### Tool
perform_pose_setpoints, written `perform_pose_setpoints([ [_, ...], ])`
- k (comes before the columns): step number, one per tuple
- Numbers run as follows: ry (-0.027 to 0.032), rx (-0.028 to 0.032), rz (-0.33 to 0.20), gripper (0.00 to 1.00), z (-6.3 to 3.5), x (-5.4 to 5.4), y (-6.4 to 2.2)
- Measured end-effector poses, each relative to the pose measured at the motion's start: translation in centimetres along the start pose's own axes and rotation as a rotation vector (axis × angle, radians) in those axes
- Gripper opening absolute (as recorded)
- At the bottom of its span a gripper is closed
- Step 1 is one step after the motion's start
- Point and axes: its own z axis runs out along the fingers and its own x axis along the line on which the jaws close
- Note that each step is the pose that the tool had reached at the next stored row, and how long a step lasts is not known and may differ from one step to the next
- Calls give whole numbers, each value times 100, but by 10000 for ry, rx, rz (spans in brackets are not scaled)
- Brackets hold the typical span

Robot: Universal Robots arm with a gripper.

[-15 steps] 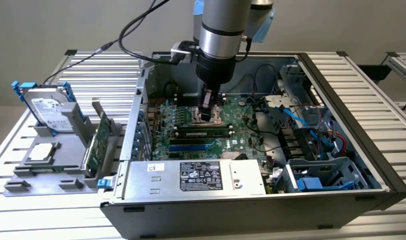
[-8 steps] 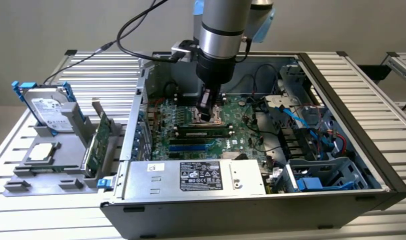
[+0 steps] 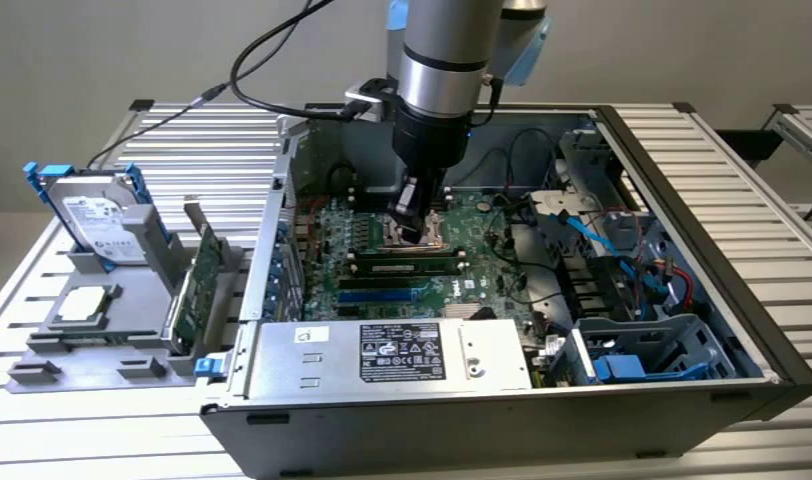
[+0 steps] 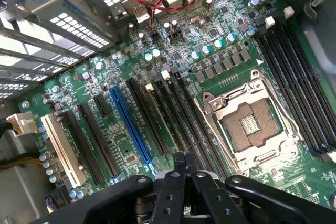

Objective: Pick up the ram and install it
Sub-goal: 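Press down the ram until it locks into place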

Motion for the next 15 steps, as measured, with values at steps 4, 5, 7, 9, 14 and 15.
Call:
perform_pose_setpoints([
  [4, 29, 32, 452, 11, 0, 0, 0],
  [5, 37, 42, 571, 11, 0, 0, 0],
  [7, 52, 59, 795, 11, 0, 0, 0],
  [9, 68, 78, 1019, 11, 1, 0, 0],
  [14, 108, 130, 1584, 11, 1, 0, 0],
  [15, 115, 140, 1696, 11, 2, 0, 0],
])
